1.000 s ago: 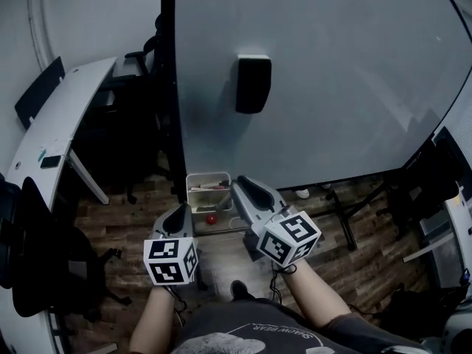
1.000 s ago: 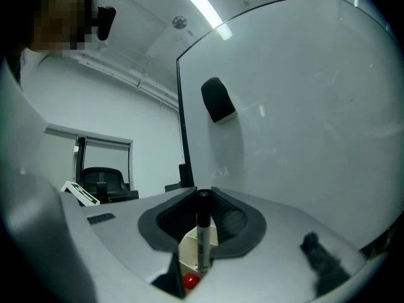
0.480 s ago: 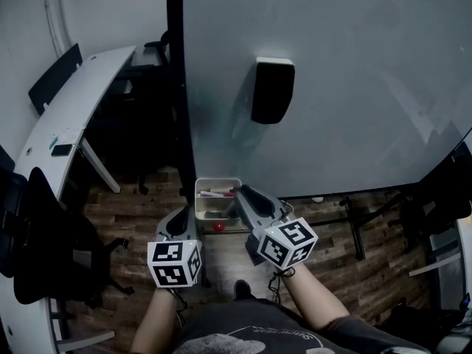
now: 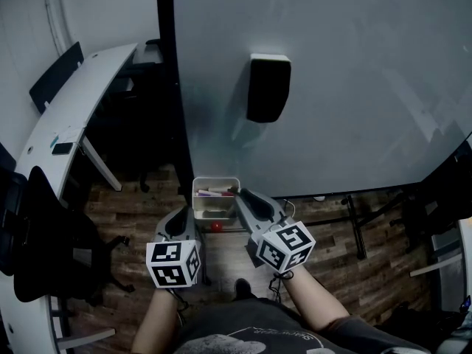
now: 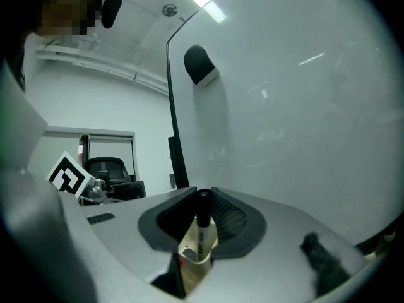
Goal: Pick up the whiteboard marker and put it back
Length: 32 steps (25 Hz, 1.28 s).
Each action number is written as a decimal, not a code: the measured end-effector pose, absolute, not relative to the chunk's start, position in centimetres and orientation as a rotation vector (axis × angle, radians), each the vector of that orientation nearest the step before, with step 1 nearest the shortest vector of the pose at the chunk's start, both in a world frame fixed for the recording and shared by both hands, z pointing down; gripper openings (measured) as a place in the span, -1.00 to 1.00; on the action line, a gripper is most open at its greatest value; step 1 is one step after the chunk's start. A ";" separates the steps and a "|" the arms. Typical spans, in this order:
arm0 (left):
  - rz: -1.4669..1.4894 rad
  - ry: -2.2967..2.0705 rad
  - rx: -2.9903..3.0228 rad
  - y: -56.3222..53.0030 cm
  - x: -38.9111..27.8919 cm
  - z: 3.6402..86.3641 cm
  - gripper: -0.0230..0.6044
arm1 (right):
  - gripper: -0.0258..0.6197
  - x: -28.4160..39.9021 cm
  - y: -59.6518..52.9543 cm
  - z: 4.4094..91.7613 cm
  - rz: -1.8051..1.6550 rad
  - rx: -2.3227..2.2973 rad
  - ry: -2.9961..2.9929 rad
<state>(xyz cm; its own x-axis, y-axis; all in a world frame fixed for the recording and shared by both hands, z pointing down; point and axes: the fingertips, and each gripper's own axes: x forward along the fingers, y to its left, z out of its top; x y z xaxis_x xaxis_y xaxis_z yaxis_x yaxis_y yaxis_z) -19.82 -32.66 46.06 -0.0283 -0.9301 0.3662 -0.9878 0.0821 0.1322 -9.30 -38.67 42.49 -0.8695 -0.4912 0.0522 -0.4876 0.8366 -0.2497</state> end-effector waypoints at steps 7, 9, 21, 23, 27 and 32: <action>0.216 -2.015 1.896 -32.4 -19.5 46.2 -0.88 | -0.67 -8.6 -38.7 42.8 -0.400 -0.822 2.994; 0.213 -2.013 1.899 -32.3 -19.3 46.2 -0.88 | -0.67 -8.4 -38.7 42.9 -0.399 -0.829 2.994; 0.202 -1.996 1.933 -30.8 -18.4 46.0 -0.88 | -0.67 -7.1 -37.6 41.6 -0.325 -0.876 2.980; 0.202 -1.989 1.943 -30.3 -18.1 45.9 -0.88 | -0.67 -6.6 -37.4 41.1 -0.307 -0.896 2.966; 0.200 -1.976 1.965 -29.3 -17.8 45.7 -0.88 | -0.67 -5.2 -36.9 40.1 -0.282 -0.963 2.924; 0.204 -1.949 2.000 -27.6 -17.3 45.5 -0.88 | -0.67 -3.3 -35.4 39.5 -0.279 -1.050 2.869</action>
<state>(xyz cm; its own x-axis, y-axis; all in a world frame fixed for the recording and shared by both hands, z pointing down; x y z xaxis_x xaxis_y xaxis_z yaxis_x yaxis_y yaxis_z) -17.30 -27.64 45.45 0.0484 -0.9414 0.3339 -0.9901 -0.0011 0.1406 -3.26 -35.43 39.48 -0.7633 -0.6460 -0.0071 -0.6325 0.7495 -0.1956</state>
